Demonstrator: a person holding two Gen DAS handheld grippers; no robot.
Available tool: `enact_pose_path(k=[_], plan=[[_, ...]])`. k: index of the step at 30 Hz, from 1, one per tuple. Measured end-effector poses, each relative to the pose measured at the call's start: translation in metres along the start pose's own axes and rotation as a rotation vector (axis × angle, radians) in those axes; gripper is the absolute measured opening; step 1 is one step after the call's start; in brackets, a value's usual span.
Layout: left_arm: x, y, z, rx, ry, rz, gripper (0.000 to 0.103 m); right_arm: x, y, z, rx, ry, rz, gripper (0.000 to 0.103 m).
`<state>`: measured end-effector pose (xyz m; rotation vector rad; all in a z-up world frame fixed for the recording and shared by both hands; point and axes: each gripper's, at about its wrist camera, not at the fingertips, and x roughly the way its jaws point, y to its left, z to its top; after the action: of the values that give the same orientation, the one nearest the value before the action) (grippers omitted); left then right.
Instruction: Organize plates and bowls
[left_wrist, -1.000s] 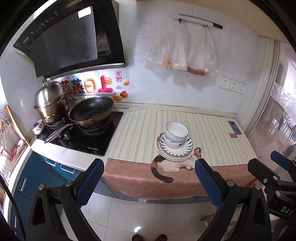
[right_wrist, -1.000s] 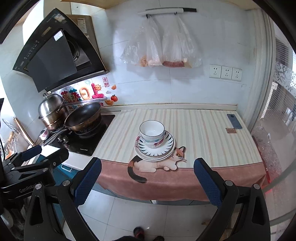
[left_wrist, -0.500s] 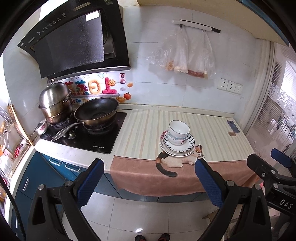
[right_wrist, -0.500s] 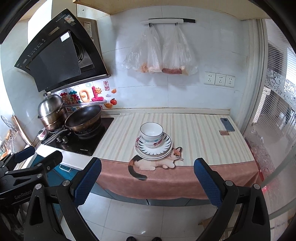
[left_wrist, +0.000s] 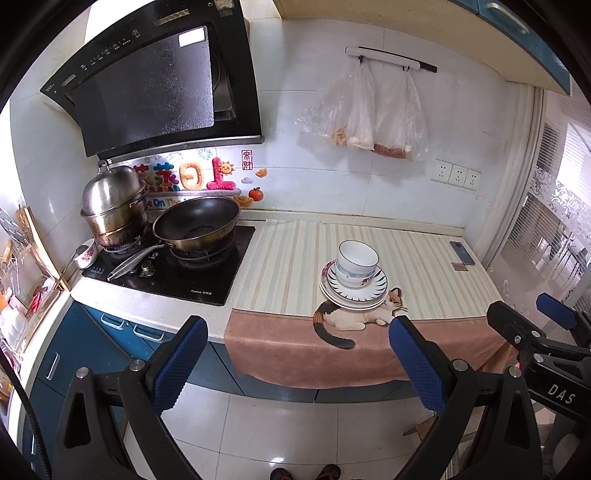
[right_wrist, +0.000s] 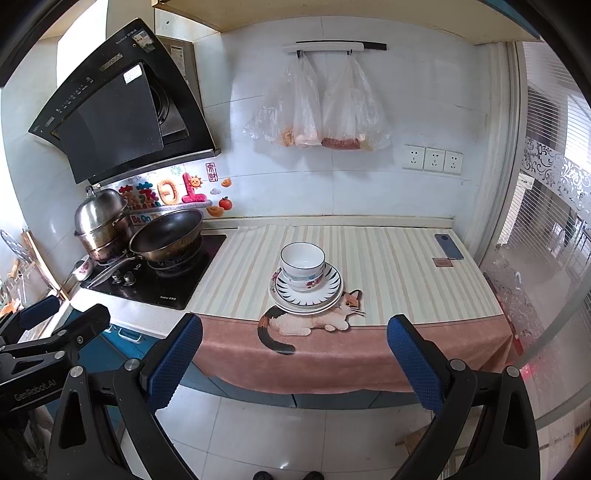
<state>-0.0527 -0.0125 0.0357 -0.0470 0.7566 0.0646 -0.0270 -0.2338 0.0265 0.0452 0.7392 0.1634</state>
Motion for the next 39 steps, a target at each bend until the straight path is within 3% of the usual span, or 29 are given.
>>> enact_pose_path(k=[39], plan=[[0.008, 0.002, 0.002, 0.023, 0.028, -0.008, 0.101, 0.008, -0.003, -0.005, 0.011, 0.023, -0.012, 0.102]])
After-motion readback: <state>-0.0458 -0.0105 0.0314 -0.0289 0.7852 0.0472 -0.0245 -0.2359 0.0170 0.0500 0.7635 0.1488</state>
